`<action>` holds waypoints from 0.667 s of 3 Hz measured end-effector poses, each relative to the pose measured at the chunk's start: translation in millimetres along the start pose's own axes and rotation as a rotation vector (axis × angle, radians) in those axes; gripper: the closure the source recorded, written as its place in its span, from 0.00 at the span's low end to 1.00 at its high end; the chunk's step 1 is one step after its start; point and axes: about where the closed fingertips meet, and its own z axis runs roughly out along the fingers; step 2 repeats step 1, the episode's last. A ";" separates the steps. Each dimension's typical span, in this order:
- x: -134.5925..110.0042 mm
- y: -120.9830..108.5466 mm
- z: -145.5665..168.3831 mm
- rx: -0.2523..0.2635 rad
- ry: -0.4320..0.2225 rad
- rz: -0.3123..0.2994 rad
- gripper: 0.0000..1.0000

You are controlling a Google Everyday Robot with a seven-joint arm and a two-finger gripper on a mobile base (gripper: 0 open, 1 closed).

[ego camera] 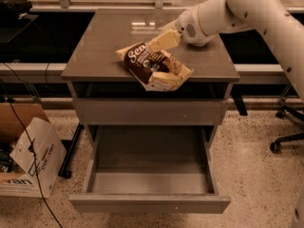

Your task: Pick brown chip bag from middle drawer and place on counter

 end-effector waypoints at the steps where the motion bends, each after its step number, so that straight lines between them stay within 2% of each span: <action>1: -4.1 -4.0 1.1 0.016 -0.015 0.000 0.00; 2: -4.1 -4.0 1.1 0.016 -0.015 0.000 0.00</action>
Offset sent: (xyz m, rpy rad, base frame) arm 0.0000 0.0000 0.0000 0.0000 0.0000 0.0000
